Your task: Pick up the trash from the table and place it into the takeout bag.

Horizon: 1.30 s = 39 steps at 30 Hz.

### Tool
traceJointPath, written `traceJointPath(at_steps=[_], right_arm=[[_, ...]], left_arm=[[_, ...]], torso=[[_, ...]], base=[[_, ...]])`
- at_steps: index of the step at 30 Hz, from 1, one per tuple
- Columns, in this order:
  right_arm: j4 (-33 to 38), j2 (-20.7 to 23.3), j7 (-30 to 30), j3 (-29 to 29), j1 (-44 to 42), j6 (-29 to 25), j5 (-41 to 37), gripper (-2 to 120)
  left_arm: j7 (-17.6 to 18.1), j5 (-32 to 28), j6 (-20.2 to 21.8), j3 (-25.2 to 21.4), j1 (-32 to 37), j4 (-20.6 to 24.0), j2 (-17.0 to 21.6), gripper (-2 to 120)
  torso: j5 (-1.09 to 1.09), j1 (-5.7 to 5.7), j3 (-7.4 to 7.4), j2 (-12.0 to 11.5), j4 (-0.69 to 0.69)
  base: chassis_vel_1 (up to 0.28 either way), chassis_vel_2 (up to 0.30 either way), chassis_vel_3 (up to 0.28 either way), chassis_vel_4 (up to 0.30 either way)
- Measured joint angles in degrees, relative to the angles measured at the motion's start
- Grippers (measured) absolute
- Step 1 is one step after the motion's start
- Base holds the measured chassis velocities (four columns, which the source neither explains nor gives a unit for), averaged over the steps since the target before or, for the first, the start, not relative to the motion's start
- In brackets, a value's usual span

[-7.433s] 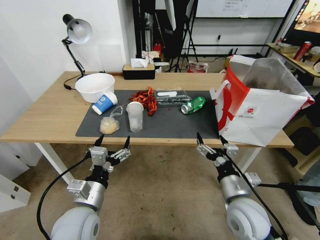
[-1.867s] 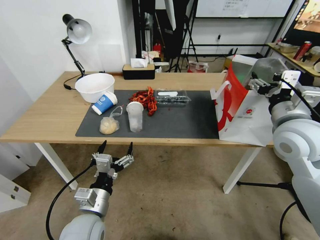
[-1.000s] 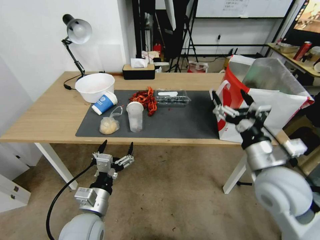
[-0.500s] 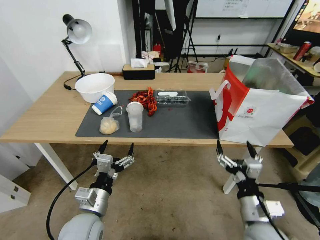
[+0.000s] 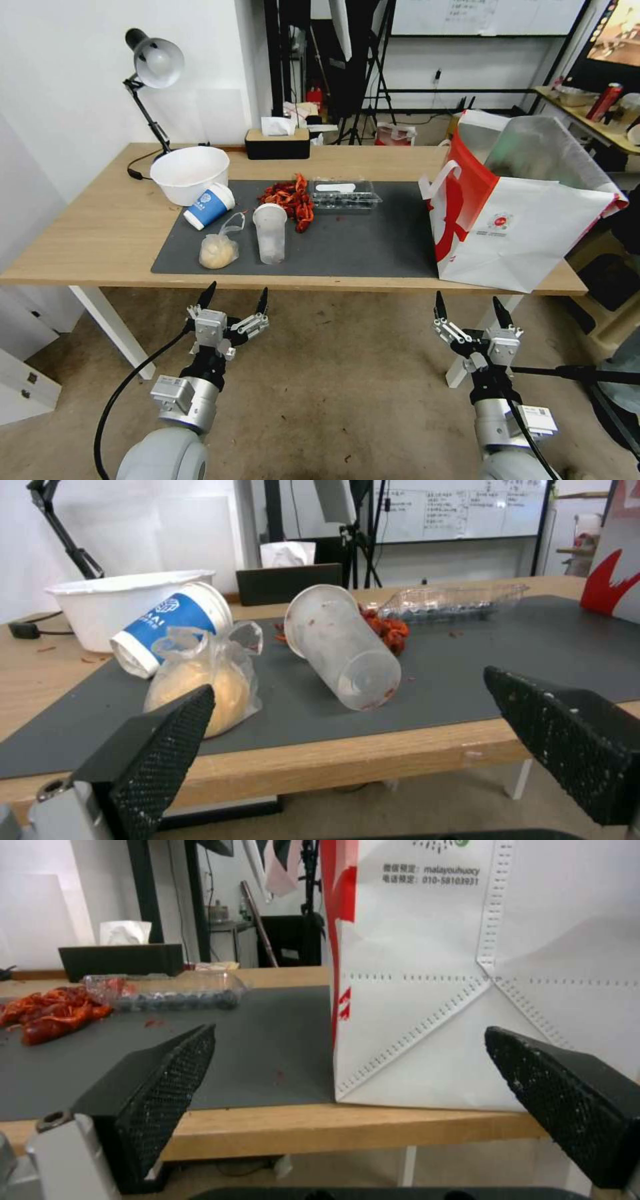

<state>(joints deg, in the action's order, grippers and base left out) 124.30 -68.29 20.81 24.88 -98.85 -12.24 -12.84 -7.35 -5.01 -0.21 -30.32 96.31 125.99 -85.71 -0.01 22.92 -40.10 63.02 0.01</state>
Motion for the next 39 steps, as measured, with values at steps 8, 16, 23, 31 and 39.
traceJointPath(at_steps=[8, 16, 23, 31, 39], right_arm=[[0.0, 0.2, 0.0, 0.0, 0.7, 0.7, -0.2, 100], [0.0, 0.1, 0.0, 0.2, 0.6, 0.8, -0.3, 100], [-0.2, 0.2, 0.0, -0.1, 0.8, 0.8, -0.3, 100], [-0.1, -0.4, 0.0, -0.2, 0.5, 0.8, 0.2, 100], [0.0, -0.7, 0.0, -0.3, 0.5, 0.8, 0.6, 100]], left_arm=[[0.3, -0.9, -0.1, -0.1, -1.5, -1.1, 0.9, 100], [1.8, -3.9, 2.2, -1.5, -6.5, -4.0, 3.8, 99], [5.2, -11.6, 8.6, -3.0, -12.6, -6.3, 8.5, 100], [7.7, -18.6, 14.4, -2.3, -18.6, -10.4, 12.9, 99], [8.7, -20.2, 16.6, -1.7, -22.5, -14.5, 16.1, 99]], torso=[[0.0, 0.0, 0.0, 0.0, 0.0], [-0.01, 0.0, -0.01, 0.0, -0.01], [0.0, 0.0, -0.01, 0.0, -0.02], [0.0, 0.0, -0.01, 0.0, -0.01], [0.0, 0.0, 0.0, 0.0, -0.01]], base=[[0.0, 0.0, 0.0, 0.0], [0.0, 0.0, 0.0, 0.0], [0.0, 0.0, 0.0, 0.0], [0.0, 0.0, 0.0, 0.0], [0.0, 0.0, 0.0, 0.0]])
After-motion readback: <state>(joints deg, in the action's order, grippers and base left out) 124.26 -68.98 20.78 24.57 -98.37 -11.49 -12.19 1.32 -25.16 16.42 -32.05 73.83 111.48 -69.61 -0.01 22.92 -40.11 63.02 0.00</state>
